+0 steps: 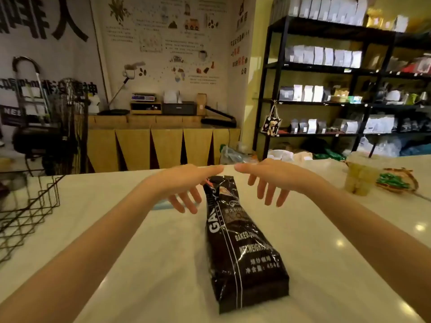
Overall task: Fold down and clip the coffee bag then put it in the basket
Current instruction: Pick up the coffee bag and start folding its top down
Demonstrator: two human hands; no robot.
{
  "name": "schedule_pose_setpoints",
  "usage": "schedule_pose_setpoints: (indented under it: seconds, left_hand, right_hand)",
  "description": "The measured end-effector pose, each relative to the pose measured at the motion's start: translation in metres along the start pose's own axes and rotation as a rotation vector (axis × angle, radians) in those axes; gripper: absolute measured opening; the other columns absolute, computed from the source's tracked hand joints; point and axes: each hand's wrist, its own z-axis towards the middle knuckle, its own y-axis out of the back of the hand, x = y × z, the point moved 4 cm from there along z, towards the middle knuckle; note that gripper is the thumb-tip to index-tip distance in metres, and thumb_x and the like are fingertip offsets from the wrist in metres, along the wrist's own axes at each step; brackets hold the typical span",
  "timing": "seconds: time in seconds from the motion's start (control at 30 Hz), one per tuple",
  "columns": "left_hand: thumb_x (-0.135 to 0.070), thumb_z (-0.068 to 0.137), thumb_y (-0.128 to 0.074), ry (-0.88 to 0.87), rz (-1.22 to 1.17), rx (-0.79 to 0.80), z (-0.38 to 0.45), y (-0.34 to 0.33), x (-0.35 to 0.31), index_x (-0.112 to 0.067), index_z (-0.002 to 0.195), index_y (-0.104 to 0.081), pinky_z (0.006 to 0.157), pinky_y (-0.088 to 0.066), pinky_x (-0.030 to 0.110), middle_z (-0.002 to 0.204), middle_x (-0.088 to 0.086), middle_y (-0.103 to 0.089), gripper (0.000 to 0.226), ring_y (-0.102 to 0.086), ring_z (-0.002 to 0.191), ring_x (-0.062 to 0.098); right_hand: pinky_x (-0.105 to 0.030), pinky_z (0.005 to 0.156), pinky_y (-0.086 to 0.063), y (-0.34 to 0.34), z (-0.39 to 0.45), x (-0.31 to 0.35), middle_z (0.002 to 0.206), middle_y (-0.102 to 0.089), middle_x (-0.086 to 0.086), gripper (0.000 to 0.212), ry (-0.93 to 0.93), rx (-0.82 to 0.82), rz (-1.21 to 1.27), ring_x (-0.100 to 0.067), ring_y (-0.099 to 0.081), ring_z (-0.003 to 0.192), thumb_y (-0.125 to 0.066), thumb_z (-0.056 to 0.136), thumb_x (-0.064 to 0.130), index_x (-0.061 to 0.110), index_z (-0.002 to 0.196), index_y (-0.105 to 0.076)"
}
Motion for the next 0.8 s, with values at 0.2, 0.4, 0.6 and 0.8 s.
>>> schedule_pose_setpoints:
  seconds: [0.2,0.4,0.6,0.8]
  left_hand:
    - [-0.075,0.07,-0.04,0.103,-0.054,0.14,0.008,-0.043,0.034,-0.023,0.137,-0.033,0.074,-0.057,0.039,0.125,0.016,-0.056,0.085,-0.066,0.091,0.027]
    - [-0.069,0.07,-0.047,0.061,-0.241,0.139,0.012,-0.069,0.045,-0.026,0.117,-0.051,0.083,-0.053,0.036,0.114,0.003,-0.06,0.063,-0.06,0.102,0.025]
    - [-0.061,0.071,-0.057,0.09,-0.424,0.096,0.012,-0.077,0.05,-0.021,0.107,-0.056,0.09,-0.049,0.037,0.106,0.001,-0.066,0.054,-0.061,0.099,0.021]
    - [-0.048,0.054,-0.076,-0.03,-0.727,0.069,0.01,-0.08,0.041,-0.022,0.119,-0.051,0.09,-0.05,0.037,0.106,0.002,-0.069,0.074,-0.066,0.097,0.019]
  right_hand:
    - [-0.036,0.062,-0.058,-0.042,0.005,-0.033,0.099,-0.068,-0.014,0.084,-0.14,0.165,0.079,-0.026,-0.069,0.078,-0.038,0.073,0.076,0.009,0.122,-0.051]
    - [-0.041,0.077,-0.054,-0.071,0.008,-0.047,0.122,-0.058,-0.015,0.084,-0.159,0.181,0.279,-0.031,-0.061,0.102,-0.039,0.07,0.076,0.016,0.13,-0.043]
    - [-0.046,0.09,-0.051,-0.079,0.007,-0.051,0.109,-0.063,-0.01,0.076,-0.136,0.159,0.395,-0.028,-0.063,0.098,-0.043,0.068,0.075,0.016,0.116,-0.054]
    - [-0.035,0.068,-0.055,-0.068,-0.002,-0.045,0.097,-0.066,-0.003,0.05,-0.021,0.018,0.524,-0.019,-0.064,0.085,-0.053,0.073,0.062,0.019,0.097,-0.062]
